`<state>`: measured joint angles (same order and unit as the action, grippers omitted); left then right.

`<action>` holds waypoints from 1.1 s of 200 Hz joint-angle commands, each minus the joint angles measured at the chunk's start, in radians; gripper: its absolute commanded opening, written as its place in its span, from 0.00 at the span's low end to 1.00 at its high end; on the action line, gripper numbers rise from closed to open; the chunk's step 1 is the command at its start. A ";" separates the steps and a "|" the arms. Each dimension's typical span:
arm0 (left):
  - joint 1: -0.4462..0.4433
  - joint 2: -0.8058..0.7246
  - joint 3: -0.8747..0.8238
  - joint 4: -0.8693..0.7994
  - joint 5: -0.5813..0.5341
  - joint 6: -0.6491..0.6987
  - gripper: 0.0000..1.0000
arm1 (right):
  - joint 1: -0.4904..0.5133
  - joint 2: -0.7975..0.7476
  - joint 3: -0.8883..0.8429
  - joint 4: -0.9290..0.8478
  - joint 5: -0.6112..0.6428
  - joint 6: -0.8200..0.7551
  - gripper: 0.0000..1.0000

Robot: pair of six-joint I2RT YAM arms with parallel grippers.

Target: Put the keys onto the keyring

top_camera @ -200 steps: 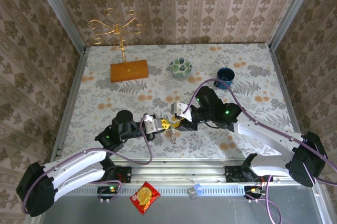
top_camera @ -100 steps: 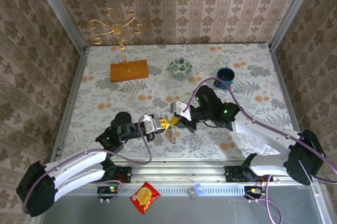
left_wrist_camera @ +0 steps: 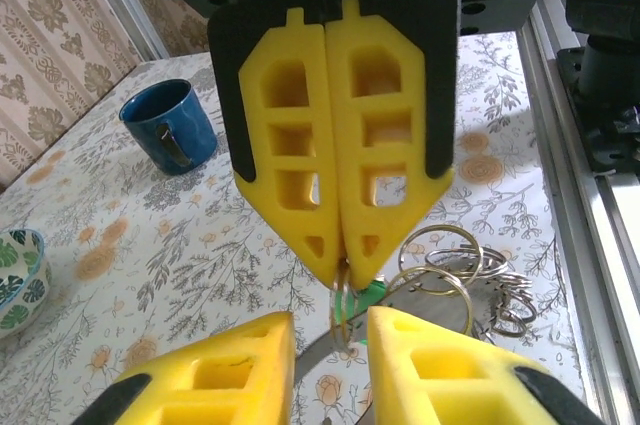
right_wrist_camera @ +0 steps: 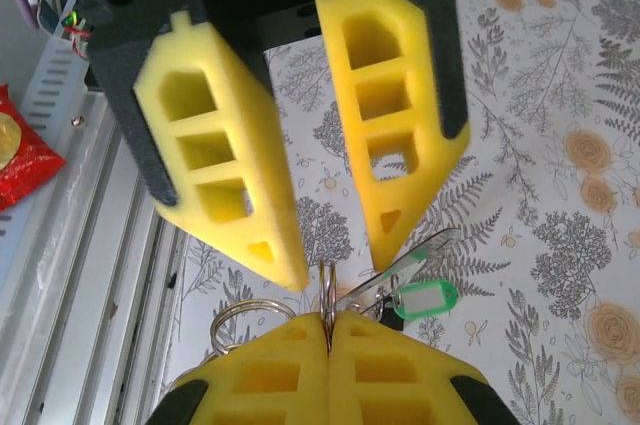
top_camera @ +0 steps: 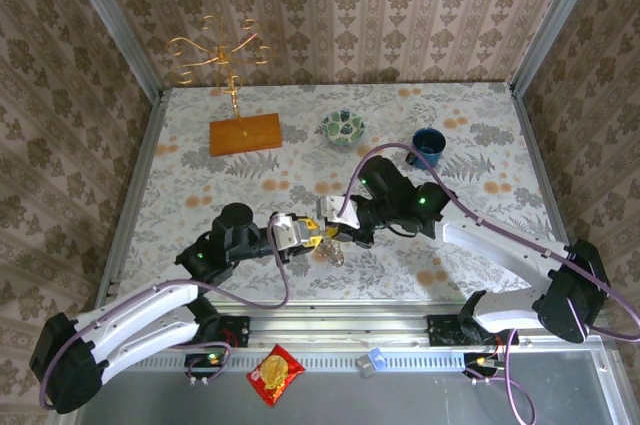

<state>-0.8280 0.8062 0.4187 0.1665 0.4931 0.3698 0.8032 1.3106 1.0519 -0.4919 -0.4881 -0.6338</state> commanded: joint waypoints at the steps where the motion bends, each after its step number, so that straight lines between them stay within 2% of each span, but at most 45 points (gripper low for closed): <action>1: 0.004 0.024 0.040 -0.050 0.011 0.038 0.24 | 0.020 0.016 0.051 -0.080 0.043 -0.056 0.00; 53: 0.005 0.059 0.054 -0.047 0.025 0.036 0.21 | 0.063 0.027 0.083 -0.076 0.060 -0.066 0.00; 100: 0.006 0.051 0.050 -0.030 0.039 0.025 0.00 | 0.084 0.029 0.076 -0.054 0.074 -0.049 0.01; 120: 0.008 0.041 0.040 -0.020 0.045 0.015 0.00 | 0.074 -0.004 0.034 0.008 0.088 -0.011 0.16; 140: 0.008 0.025 0.023 0.000 0.045 0.007 0.00 | 0.033 -0.049 -0.019 0.055 0.070 0.036 0.24; 220: 0.012 0.011 -0.014 0.067 0.052 -0.015 0.00 | 0.005 -0.080 -0.116 0.124 0.030 0.115 0.28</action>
<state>-0.8230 0.8356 0.4141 0.1699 0.5270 0.3752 0.8074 1.2358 0.9512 -0.4183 -0.4191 -0.5594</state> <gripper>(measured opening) 0.049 0.279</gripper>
